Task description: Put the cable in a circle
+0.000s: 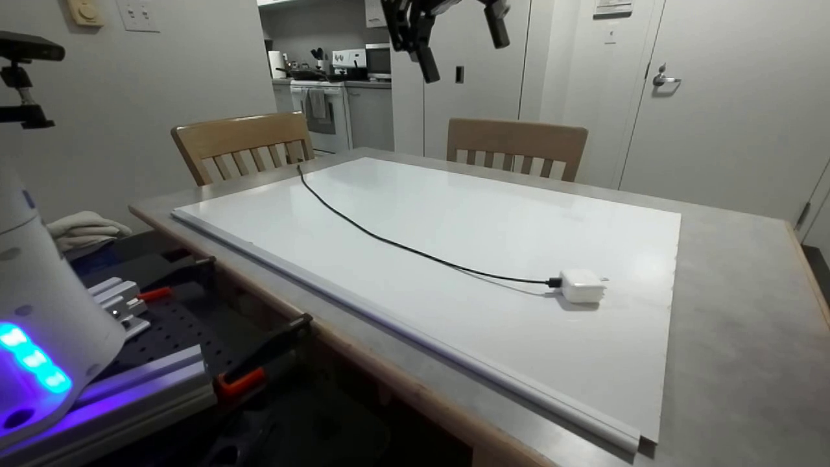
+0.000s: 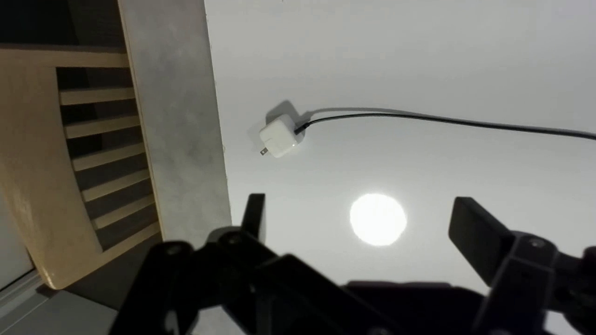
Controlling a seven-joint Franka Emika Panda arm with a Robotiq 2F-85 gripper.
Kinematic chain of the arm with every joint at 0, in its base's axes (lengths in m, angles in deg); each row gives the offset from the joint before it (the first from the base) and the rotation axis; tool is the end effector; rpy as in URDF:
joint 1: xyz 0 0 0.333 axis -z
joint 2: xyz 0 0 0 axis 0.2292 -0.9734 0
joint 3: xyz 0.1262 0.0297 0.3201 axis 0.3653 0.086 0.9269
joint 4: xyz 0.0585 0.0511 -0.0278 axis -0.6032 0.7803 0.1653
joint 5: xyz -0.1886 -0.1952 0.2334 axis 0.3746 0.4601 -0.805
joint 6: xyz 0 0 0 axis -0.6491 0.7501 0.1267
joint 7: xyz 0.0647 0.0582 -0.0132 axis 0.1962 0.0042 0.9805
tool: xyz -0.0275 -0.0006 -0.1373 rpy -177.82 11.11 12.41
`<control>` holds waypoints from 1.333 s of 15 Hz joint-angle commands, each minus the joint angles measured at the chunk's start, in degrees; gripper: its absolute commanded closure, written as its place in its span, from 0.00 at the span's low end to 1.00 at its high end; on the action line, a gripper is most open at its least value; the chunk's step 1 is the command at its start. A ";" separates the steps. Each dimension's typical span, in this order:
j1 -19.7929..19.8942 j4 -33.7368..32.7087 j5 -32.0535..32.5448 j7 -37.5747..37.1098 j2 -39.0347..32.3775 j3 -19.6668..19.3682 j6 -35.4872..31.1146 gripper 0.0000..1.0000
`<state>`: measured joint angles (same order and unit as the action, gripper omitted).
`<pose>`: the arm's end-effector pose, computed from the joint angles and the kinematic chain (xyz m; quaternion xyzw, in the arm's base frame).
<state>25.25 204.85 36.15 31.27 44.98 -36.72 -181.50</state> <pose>0.3495 -0.1641 0.4198 0.9807 0.0153 0.0533 0.1873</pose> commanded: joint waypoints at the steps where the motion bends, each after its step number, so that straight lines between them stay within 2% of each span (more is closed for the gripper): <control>1: 3.30 -0.04 -0.76 -1.43 -2.84 -1.96 -8.15 0.00; 5: 3.15 0.92 -7.49 4.33 -6.33 -6.75 -20.26 0.00; 8: -1.00 1.51 -20.45 15.92 -11.15 -12.60 -27.38 0.00; 9: 2.94 1.40 -15.73 10.80 -7.32 -7.79 -23.20 0.00; 11: 1.61 1.57 -19.73 14.84 -9.76 -10.03 -25.50 0.00; 17: 1.30 0.78 -20.57 14.88 -12.18 -10.53 -25.63 0.00; 20: -0.49 0.17 -26.34 19.10 -14.33 -13.04 -26.57 0.00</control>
<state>25.13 206.34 14.86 46.34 33.94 -48.70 -207.41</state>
